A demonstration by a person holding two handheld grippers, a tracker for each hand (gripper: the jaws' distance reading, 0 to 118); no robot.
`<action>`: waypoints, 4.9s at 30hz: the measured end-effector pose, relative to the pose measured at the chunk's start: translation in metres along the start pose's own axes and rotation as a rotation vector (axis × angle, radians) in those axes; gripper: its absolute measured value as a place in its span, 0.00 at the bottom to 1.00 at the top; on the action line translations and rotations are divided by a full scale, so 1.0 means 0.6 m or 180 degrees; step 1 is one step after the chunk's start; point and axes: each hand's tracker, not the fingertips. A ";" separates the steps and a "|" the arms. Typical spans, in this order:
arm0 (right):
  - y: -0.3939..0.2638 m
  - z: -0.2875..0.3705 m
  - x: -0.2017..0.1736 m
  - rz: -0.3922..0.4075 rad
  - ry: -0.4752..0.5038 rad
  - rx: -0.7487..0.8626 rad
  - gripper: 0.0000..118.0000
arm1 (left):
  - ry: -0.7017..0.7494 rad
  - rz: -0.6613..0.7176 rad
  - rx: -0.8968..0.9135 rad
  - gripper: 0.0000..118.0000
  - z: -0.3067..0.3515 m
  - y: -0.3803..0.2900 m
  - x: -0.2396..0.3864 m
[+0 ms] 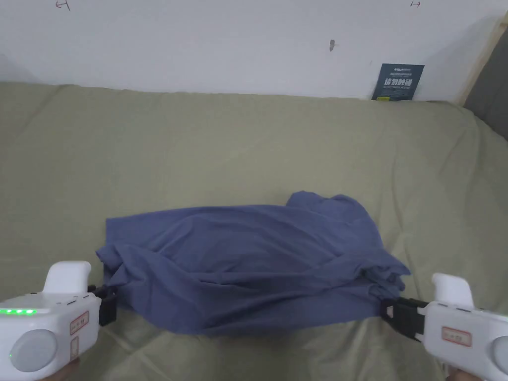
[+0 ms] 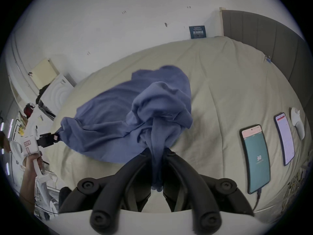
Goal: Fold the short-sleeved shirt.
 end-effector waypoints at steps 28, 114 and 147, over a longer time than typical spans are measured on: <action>-0.218 0.081 0.056 0.0048 -0.0395 -0.0477 0.22 | 0.0170 0.0447 -0.0528 0.78 0.103 -0.218 -0.043; 0.182 -0.310 0.049 0.0795 -0.0434 -0.0624 0.02 | 0.0057 0.0155 -0.0422 0.06 -0.127 0.059 -0.036; -0.206 0.080 0.068 0.0577 -0.0307 -0.0116 0.02 | -0.0045 -0.0005 -0.0628 0.07 0.110 -0.216 -0.054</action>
